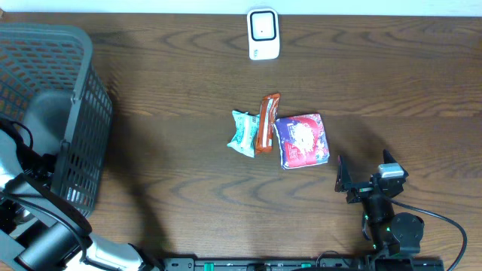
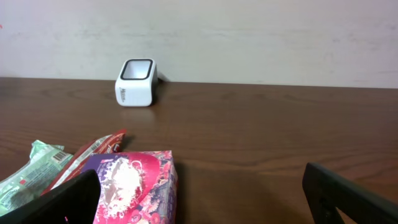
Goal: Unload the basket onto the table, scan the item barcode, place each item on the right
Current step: 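Grasp the orange box in the basket with the left gripper and lift, then hold the orange box under the white scanner with the left gripper, then lower the orange box beside the wipe pack and release, then park the left arm and move the right gripper toward the tissue pack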
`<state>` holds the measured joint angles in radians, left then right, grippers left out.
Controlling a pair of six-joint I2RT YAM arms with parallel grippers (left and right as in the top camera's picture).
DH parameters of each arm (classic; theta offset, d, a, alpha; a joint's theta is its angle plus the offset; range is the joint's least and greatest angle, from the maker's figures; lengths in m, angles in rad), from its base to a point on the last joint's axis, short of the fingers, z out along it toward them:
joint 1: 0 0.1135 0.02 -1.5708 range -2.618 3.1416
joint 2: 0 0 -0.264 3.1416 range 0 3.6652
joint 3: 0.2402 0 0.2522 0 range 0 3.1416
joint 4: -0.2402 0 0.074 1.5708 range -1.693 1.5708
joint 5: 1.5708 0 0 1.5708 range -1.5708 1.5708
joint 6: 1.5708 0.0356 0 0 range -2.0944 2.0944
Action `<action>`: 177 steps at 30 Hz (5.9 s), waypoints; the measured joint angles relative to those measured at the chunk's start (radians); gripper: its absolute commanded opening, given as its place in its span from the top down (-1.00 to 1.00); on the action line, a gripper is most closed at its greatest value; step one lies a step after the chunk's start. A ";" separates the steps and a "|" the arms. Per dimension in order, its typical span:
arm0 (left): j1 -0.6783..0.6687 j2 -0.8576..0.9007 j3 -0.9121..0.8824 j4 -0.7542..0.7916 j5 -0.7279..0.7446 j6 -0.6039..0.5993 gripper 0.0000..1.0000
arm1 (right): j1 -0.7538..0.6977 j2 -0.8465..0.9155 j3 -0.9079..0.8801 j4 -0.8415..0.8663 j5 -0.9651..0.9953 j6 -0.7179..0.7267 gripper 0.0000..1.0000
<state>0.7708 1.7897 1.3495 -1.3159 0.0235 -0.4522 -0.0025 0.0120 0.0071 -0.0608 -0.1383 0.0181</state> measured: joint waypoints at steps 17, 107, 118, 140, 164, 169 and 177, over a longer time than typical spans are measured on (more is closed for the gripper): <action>0.000 0.000 -0.103 0.125 0.000 -0.016 -0.03 | 0.000 0.000 0.000 0.000 0.000 0.000 -0.99; -1.291 0.411 0.732 0.067 -0.343 0.005 0.83 | 0.000 0.000 0.000 0.000 0.000 0.000 -0.99; -1.284 0.410 0.616 0.069 -0.250 0.008 0.08 | 0.000 0.000 0.000 0.000 0.000 0.000 -0.99; -1.173 0.006 0.636 -0.120 -0.236 0.006 -0.96 | 0.000 0.000 0.000 0.000 0.000 0.000 -0.99; -1.151 -0.128 0.643 -0.294 -0.156 0.007 -0.96 | 0.000 0.000 0.000 0.000 0.000 0.000 -0.99; -1.151 -0.128 0.643 -0.294 -0.156 0.007 -0.95 | 0.000 0.000 0.000 0.040 -0.013 0.024 -0.98; -1.151 -0.128 0.643 -0.294 -0.156 0.007 -0.96 | 0.000 0.000 -0.001 0.205 -0.370 0.451 -0.99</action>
<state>-0.3798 1.6615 1.9923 -1.6104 -0.1326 -0.4450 -0.0025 0.0120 0.0063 0.1440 -0.5083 0.4690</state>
